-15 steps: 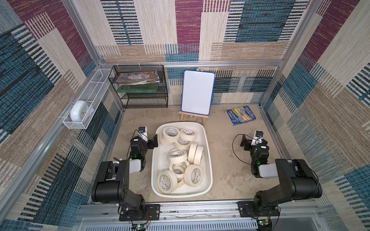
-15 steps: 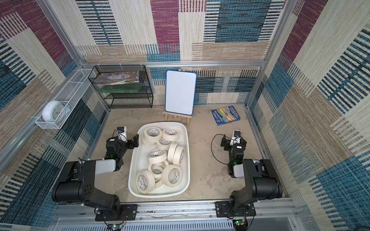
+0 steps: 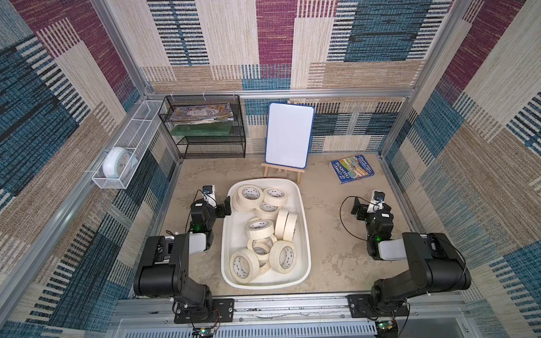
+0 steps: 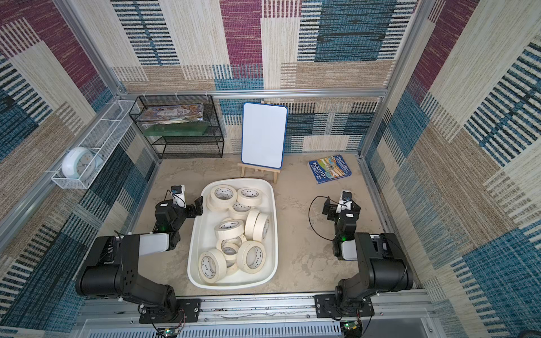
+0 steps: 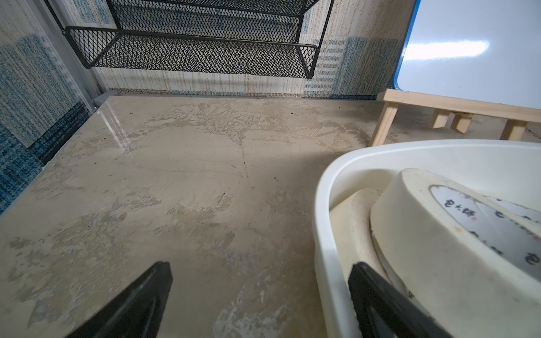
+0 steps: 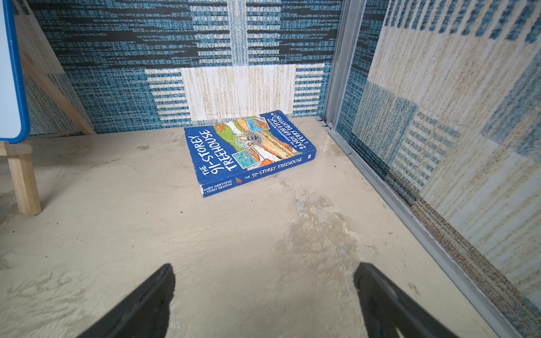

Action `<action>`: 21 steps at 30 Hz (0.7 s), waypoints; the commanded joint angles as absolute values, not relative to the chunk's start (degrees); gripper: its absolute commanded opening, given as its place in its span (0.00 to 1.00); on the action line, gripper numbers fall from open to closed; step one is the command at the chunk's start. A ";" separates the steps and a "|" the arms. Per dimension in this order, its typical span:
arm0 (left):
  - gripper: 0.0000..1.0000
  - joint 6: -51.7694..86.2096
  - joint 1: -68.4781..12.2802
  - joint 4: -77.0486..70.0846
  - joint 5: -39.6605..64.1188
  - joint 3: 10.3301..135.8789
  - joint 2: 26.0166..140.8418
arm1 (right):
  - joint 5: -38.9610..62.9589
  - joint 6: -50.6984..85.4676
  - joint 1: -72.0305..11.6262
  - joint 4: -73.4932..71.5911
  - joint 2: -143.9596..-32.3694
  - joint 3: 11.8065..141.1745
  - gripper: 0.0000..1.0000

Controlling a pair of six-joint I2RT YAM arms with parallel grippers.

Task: Take out the art tape in the storage box
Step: Pick up the art tape from the storage box.

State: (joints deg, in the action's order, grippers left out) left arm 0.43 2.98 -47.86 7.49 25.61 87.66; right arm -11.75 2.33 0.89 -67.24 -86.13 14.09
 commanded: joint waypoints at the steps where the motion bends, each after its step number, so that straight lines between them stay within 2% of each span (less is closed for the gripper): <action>1: 1.00 -0.97 2.99 -43.24 6.28 25.40 87.77 | -11.95 2.58 0.83 -68.64 -85.92 13.97 0.99; 21: 1.00 -0.97 2.99 -42.98 6.25 25.59 87.81 | -11.07 2.80 1.25 -67.09 -86.22 14.98 0.99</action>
